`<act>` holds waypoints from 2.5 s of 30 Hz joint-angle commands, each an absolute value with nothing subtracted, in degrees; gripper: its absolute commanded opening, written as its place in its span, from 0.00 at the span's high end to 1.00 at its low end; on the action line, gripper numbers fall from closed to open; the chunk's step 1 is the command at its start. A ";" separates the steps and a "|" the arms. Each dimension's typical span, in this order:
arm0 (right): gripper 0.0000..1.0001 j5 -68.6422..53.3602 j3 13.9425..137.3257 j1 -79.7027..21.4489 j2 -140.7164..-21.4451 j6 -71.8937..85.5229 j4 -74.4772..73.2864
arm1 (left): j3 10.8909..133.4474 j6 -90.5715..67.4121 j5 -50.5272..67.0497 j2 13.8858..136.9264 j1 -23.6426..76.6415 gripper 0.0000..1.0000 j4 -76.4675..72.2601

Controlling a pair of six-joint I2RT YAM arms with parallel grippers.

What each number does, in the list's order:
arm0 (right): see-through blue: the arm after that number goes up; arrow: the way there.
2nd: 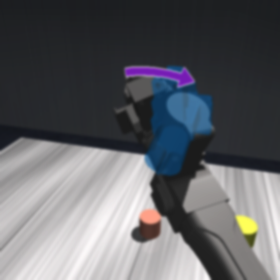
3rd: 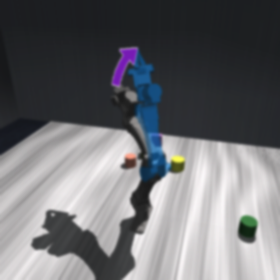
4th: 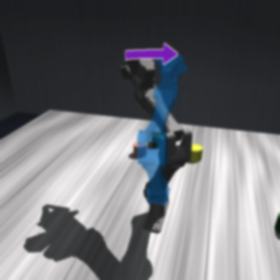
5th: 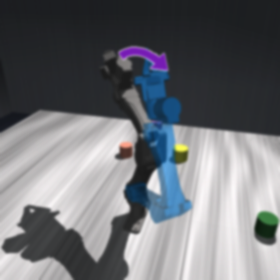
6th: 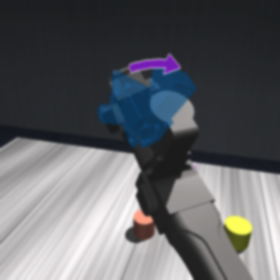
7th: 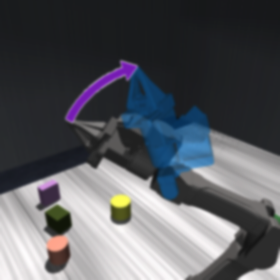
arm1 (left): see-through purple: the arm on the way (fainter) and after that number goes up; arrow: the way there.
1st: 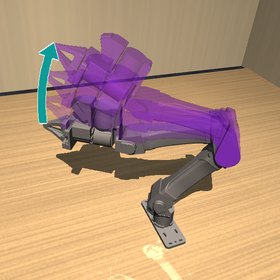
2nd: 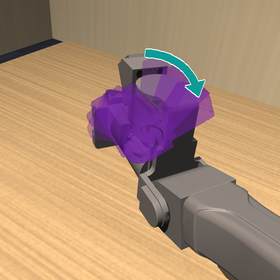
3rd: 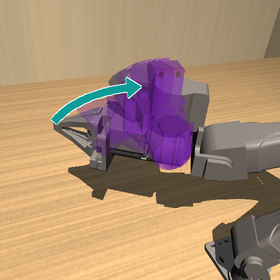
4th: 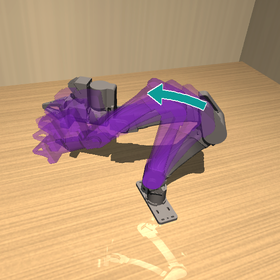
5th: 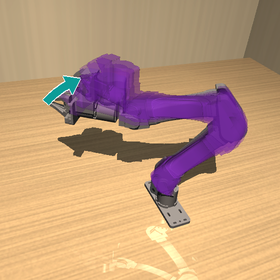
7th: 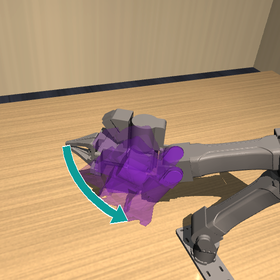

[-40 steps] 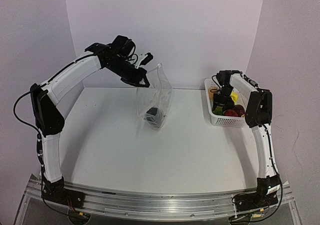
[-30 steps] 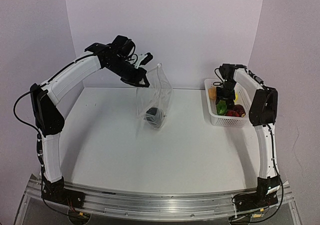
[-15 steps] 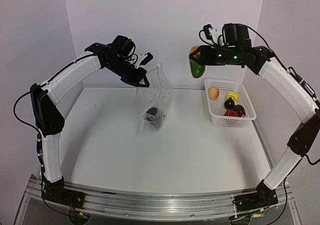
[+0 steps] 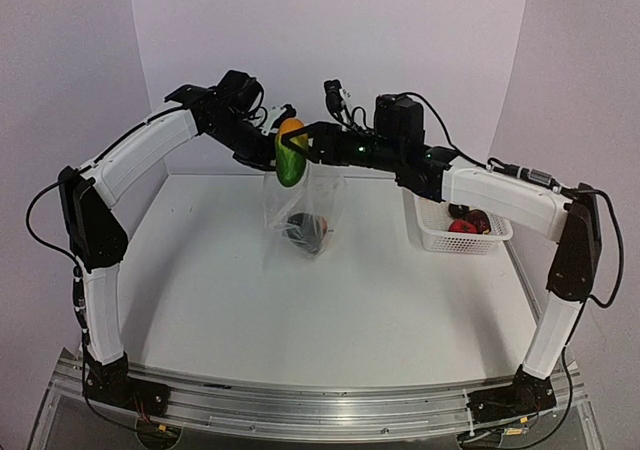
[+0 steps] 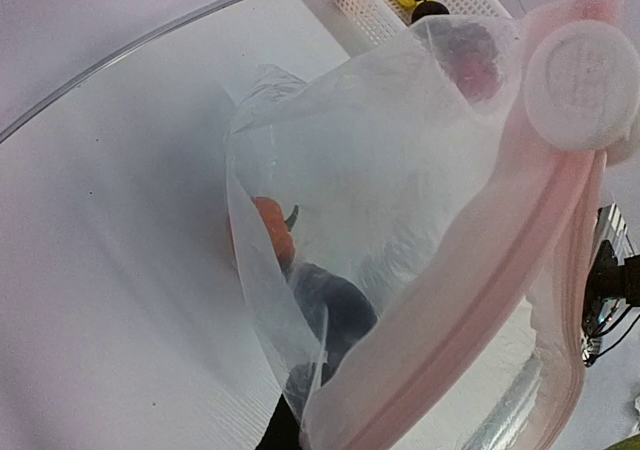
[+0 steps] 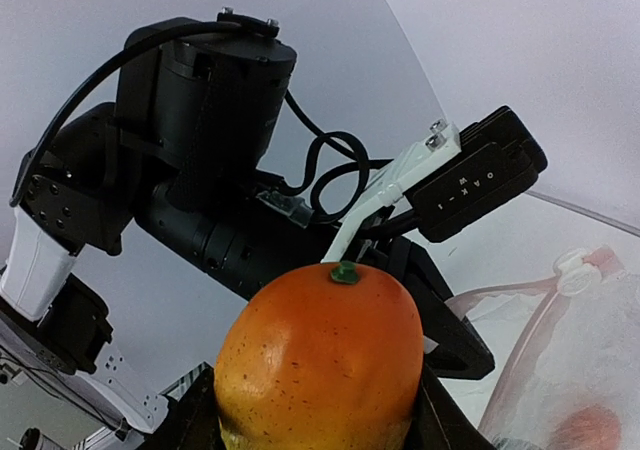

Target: Place the food in the zip-top bag and seal the zipper

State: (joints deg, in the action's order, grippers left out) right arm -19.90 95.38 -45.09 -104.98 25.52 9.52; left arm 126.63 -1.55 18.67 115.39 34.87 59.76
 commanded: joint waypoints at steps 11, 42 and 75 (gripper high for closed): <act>0.95 11.28 78.84 -52.20 -105.04 14.43 22.19 | 127.65 -2.31 21.81 113.15 36.36 1.00 57.44; 0.10 14.02 107.55 -52.22 -103.84 1.09 -15.88 | 125.91 -3.45 26.95 112.67 35.23 1.00 57.06; 0.07 9.36 130.08 -2.95 -130.37 9.71 -61.99 | 125.07 -2.66 23.65 112.08 34.37 1.00 57.16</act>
